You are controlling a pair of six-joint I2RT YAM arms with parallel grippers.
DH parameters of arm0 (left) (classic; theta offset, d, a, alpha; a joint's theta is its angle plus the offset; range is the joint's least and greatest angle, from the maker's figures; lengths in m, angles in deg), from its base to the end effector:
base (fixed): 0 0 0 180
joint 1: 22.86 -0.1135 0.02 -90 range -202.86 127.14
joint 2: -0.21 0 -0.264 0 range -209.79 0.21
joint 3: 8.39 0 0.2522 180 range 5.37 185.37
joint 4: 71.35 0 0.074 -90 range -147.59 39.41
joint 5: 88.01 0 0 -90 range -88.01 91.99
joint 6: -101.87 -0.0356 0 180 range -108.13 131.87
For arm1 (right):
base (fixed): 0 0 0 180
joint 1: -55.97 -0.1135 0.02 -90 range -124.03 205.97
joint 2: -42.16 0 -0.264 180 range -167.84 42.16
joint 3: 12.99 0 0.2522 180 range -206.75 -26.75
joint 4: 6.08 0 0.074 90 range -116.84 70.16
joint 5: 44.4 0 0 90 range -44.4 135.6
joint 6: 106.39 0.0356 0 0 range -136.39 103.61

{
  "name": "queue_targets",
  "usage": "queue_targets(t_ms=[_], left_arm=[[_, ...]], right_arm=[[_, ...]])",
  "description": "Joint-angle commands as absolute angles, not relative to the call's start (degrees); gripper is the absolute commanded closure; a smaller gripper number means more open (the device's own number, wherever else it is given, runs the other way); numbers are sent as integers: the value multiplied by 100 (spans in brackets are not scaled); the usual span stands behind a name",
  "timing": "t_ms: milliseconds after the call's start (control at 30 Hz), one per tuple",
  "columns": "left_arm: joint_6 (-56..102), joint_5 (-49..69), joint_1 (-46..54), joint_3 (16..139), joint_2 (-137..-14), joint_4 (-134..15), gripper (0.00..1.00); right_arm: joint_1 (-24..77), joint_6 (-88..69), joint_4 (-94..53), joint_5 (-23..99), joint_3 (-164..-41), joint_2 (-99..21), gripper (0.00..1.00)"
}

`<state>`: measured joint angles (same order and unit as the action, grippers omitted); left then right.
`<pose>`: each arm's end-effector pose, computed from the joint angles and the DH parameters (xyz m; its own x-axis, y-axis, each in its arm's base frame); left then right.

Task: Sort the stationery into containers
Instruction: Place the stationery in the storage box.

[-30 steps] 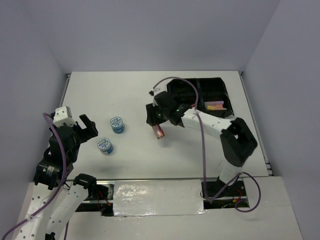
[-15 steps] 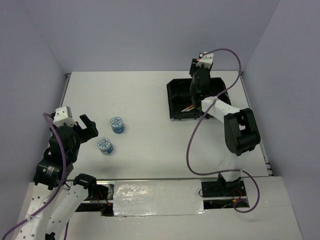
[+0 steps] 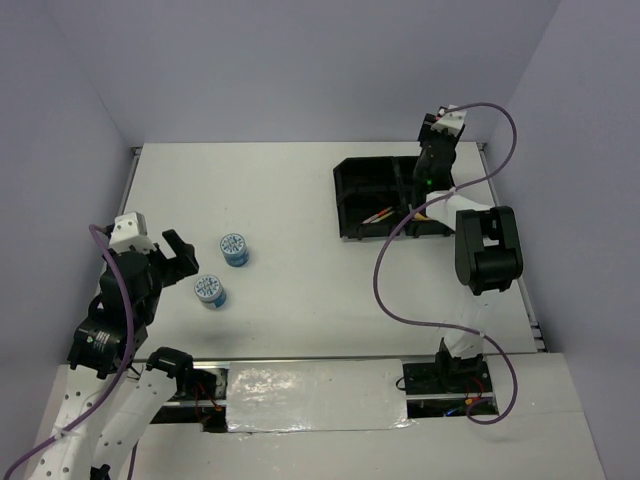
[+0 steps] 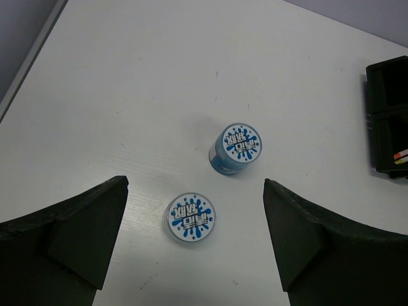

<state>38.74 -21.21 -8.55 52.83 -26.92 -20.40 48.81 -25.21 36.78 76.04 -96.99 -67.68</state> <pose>0.0965 -0.0101 0.3443 -0.1883 -0.3807 -0.9053 -0.2502 0.9100 -0.3306 0.4355 0.0365 0.2826 0.2298 -0.1044 -0.9676 0.4133 0.9106 -0.0001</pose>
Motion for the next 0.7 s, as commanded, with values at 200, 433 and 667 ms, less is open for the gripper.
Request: queue_targets(t_ms=[200, 433, 667], left_arm=[[3709, -1954, -835, 5266, -2703, -2349, 1], [3701, -1972, -835, 5266, -2677, -2349, 1], [3701, -1946, -835, 5266, -2660, -2358, 1]], right_arm=[[5236, -1491, 4204, 6372, -9513, -7113, 100], [5429, -1225, 4213, 5879, -9451, -7438, 100], [5456, -1252, 4424, 5773, -9319, -7561, 96]])
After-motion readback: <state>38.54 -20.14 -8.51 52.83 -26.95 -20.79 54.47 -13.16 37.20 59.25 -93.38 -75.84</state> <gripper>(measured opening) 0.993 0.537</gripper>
